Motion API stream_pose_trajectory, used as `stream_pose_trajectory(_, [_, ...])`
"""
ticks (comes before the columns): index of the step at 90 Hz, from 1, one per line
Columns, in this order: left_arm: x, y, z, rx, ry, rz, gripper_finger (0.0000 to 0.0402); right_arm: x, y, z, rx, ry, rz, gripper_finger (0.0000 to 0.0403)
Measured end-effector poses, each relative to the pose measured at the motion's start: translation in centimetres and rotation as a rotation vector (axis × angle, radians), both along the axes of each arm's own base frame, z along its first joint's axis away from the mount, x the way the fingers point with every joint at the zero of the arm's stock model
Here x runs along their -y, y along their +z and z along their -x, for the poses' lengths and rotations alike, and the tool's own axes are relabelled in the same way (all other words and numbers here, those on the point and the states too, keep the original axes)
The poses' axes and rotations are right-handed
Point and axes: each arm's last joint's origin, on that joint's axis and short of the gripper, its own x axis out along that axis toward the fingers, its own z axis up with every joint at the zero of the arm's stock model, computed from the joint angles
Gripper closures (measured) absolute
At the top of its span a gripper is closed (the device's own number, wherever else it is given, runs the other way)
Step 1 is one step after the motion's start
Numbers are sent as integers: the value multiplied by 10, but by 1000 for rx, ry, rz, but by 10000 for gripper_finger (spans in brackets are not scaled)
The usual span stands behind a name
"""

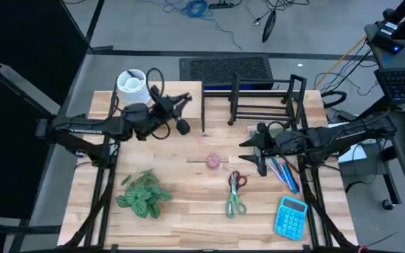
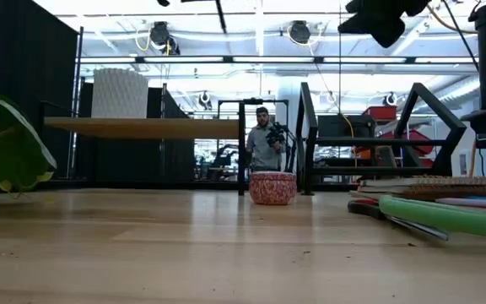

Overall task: Stock shelves
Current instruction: Put the black pen into the white pen holder

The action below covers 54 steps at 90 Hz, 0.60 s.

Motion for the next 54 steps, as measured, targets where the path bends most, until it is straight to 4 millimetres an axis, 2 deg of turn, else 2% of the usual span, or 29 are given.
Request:
stream_pose_trajectory(21, [-34, 5, 13, 21, 178, 2, 391, -3, -19, -18, -77, -35, 29, 213])
stream_pose_trajectory(43, [-58, 12, 30, 51, 303, -3, 391, -5, -34, -35, -102, -71, 59, 213])
stream_pose_trajectory(54, [-81, 13, 42, 55, 402, -2, 391, -5, -39, -40, -122, -76, 65, 213])
